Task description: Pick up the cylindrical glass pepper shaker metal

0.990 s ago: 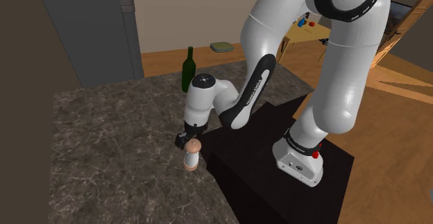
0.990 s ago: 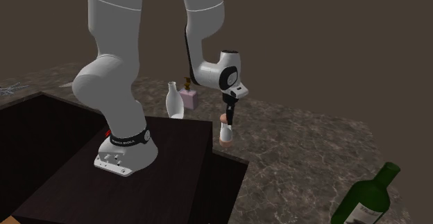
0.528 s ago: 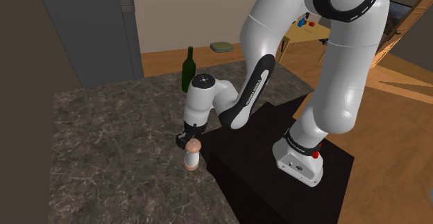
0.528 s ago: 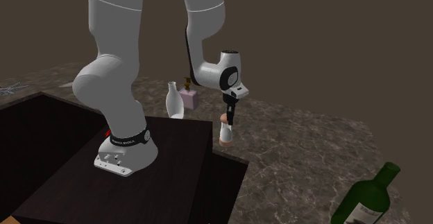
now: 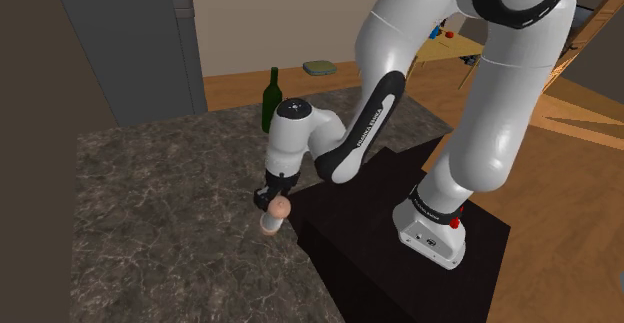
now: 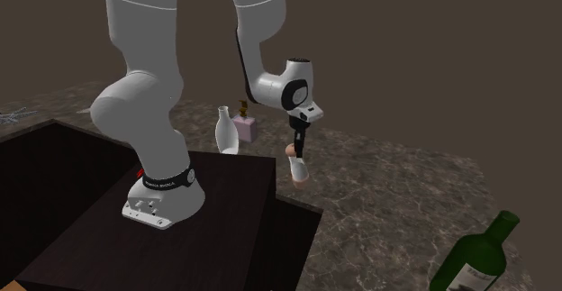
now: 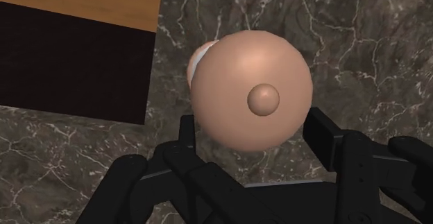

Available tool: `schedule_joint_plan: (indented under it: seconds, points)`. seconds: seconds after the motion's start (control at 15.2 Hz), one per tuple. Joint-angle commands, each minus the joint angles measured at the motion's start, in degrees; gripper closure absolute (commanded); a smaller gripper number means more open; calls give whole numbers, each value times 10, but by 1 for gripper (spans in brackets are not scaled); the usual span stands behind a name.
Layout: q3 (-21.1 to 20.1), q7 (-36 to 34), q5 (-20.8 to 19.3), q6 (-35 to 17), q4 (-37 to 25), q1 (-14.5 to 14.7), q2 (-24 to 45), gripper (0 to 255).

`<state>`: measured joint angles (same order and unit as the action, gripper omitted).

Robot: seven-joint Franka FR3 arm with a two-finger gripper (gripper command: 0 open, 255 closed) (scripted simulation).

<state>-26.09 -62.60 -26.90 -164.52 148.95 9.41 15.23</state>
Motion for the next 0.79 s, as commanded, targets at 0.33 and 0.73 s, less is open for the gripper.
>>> schedule_joint_plan:
  seconds: [0.33, 0.73]
  points:
    - [-82, 88, 118, 44, 16, -58, -70, 255]
    - [-113, 145, 197, 75, 20, -74, -116, 255]
